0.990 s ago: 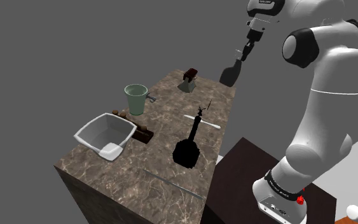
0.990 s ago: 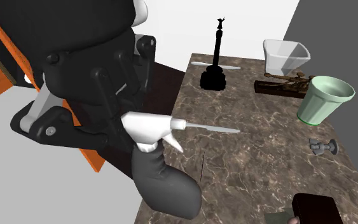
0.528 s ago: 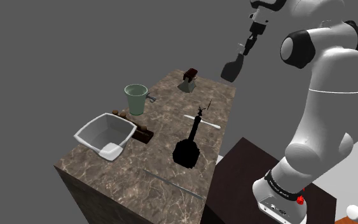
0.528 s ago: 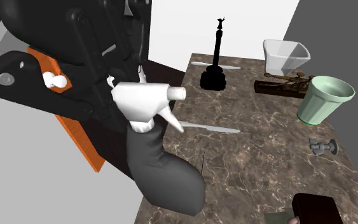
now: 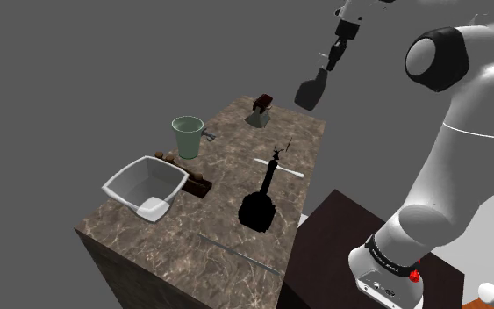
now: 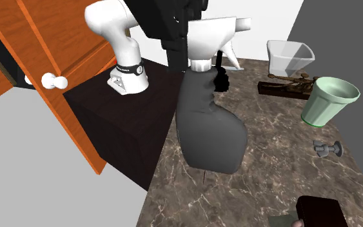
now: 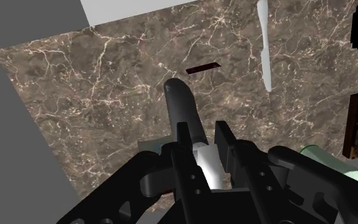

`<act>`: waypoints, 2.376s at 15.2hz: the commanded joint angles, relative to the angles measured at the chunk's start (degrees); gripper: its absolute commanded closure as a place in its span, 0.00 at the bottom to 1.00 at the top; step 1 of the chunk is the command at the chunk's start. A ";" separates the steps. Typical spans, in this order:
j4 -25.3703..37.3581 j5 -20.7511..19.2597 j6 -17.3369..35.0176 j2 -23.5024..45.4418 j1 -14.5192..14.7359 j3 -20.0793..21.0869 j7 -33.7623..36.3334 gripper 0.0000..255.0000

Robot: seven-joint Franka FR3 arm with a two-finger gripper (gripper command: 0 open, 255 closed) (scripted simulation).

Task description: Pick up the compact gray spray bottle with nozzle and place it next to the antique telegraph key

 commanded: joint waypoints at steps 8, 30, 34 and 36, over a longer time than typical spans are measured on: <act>-5.67 -4.97 -0.85 -8.99 9.53 4.31 13.11 1.00; 13.65 -5.46 -13.03 -4.37 24.70 16.68 42.33 1.00; 13.75 -5.60 -12.40 -3.79 26.11 17.49 44.47 1.00; 9.80 -6.09 -9.98 -5.38 26.52 17.59 44.50 1.00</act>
